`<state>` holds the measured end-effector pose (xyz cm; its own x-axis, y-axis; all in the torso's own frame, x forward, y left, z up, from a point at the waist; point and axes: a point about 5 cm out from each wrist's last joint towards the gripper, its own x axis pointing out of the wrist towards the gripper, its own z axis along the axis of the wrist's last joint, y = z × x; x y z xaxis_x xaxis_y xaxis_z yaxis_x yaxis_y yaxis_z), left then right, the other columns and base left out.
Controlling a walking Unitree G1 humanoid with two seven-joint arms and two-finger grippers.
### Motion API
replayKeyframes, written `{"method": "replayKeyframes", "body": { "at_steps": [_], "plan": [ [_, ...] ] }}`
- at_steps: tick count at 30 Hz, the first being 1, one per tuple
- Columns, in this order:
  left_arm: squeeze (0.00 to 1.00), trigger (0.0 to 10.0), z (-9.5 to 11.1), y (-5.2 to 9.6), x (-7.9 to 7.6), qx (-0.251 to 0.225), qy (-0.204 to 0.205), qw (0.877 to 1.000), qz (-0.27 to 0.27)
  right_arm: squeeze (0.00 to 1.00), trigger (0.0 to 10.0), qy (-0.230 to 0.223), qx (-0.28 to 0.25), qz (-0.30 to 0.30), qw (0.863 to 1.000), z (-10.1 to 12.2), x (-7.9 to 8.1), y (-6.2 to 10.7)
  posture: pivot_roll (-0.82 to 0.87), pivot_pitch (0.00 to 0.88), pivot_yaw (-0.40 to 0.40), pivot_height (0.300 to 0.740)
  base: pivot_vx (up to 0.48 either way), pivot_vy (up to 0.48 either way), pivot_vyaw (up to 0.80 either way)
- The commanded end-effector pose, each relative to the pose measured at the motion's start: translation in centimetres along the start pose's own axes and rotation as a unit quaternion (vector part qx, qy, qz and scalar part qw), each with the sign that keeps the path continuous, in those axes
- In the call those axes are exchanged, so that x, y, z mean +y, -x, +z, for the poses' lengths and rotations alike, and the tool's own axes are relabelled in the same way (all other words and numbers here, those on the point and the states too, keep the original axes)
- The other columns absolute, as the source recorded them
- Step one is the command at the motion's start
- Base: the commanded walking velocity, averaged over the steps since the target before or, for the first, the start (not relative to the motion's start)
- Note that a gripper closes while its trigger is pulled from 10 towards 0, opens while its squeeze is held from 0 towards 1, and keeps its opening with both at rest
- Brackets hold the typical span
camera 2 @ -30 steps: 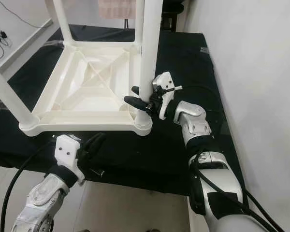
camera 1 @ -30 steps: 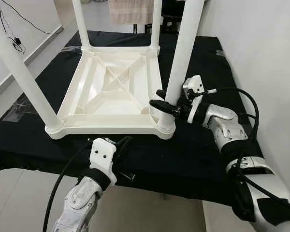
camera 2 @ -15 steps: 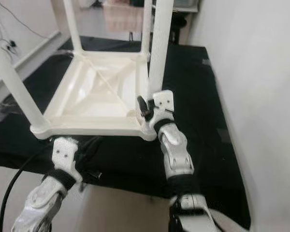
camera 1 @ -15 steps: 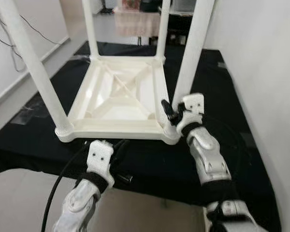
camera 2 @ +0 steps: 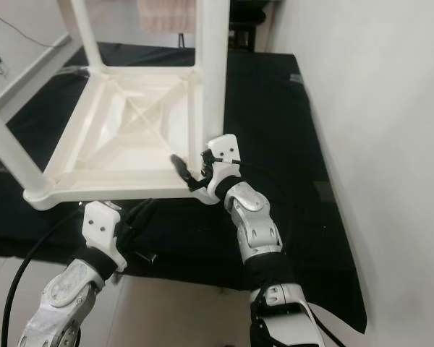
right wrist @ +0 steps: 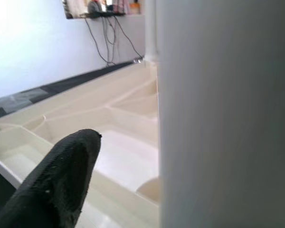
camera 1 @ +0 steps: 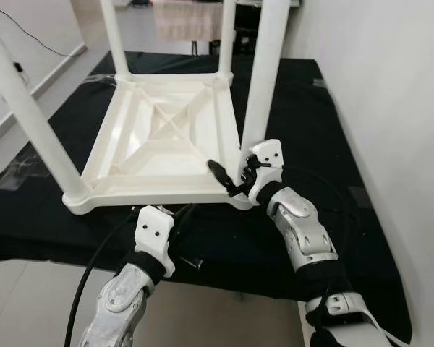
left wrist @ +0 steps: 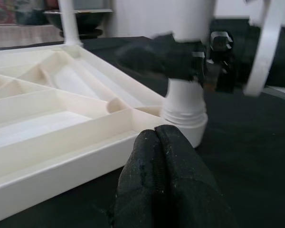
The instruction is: Building children table
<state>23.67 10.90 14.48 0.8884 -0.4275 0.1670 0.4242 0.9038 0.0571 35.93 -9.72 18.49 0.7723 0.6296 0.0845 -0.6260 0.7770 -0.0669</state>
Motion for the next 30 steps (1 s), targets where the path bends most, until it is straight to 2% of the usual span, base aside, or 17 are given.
{"method": "replayKeyframes", "body": {
  "at_steps": [1,4,7,8,9,10,13,23,24,26,28,29,30],
  "plan": [
    [0.00,10.0,-0.5,0.2,0.0,0.011,0.004,1.000,0.002,0.00,10.0,0.021,-0.030,0.087,0.996,2.4,0.2,-1.2,0.09,0.093,-0.026,0.740,0.000,0.000,0.00],
    [0.00,10.0,-0.5,0.2,0.0,0.010,0.004,1.000,0.002,0.00,10.0,0.029,-0.035,0.102,0.994,2.9,0.0,-1.3,0.09,0.093,-0.026,0.740,0.000,0.000,0.00],
    [0.00,10.0,-0.4,0.3,0.0,0.010,0.004,1.000,0.003,0.00,10.0,0.038,-0.022,0.175,0.984,3.5,-0.6,-1.0,0.10,0.096,-0.029,0.740,0.000,0.000,0.00],
    [0.00,10.0,-0.4,0.3,0.0,0.010,0.004,1.000,0.003,0.00,9.4,0.032,-0.018,0.195,0.980,3.5,-0.8,-0.9,0.10,0.096,-0.029,0.740,0.000,0.000,0.00],
    [0.00,10.0,-0.4,0.3,0.0,0.010,0.004,1.000,0.003,0.00,9.4,0.032,-0.018,0.195,0.980,3.5,-0.8,-0.9,0.10,0.096,-0.029,0.740,0.000,0.000,0.00],
    [0.00,10.0,-0.4,0.3,0.0,0.010,0.004,1.000,0.003,0.00,0.0,0.023,-0.016,0.208,0.978,3.5,-1.0,-0.7,0.11,0.097,-0.027,0.740,0.000,0.000,0.00],
    [0.00,10.0,-0.4,0.4,0.0,0.010,0.003,1.000,0.002,0.00,0.0,0.017,-0.007,0.233,0.972,3.2,-1.4,-0.3,0.11,0.100,-0.032,0.740,0.000,0.000,0.00],
    [0.00,10.0,-0.4,0.3,0.0,0.010,0.002,1.000,0.002,0.00,0.0,-0.003,0.002,0.207,0.978,2.1,-2.5,-0.1,0.11,0.104,-0.031,0.740,0.000,0.000,0.00],
    [0.00,10.0,-0.4,0.3,0.0,0.010,0.002,1.000,0.002,0.00,0.0,-0.007,0.026,0.166,0.986,0.7,-2.6,0.1,0.11,0.104,-0.035,0.740,0.000,0.000,0.00],
    [0.00,10.0,-0.4,0.3,0.1,0.010,0.002,1.000,0.002,0.00,0.0,-0.007,0.032,0.155,0.987,0.4,-2.6,0.1,0.11,0.104,-0.035,0.740,0.000,0.000,0.00],
    [0.00,10.0,-0.4,0.4,0.2,0.010,0.002,1.000,0.004,0.00,0.0,0.023,0.098,0.093,0.991,-2.2,-1.8,0.5,0.09,0.113,-0.035,0.740,0.000,0.000,0.00],
    [0.00,10.0,-0.4,0.4,0.2,0.010,0.002,1.000,0.004,0.00,0.0,0.023,0.098,0.093,0.991,-2.2,-1.8,0.5,0.09,0.113,-0.035,0.740,0.000,0.000,0.00],
    [0.00,10.0,-0.4,0.4,0.3,0.010,0.002,1.000,0.004,0.00,0.0,0.007,0.134,-0.043,0.990,-4.0,-1.6,1.0,0.09,0.113,-0.033,0.740,0.000,0.000,0.00]
  ]
}}
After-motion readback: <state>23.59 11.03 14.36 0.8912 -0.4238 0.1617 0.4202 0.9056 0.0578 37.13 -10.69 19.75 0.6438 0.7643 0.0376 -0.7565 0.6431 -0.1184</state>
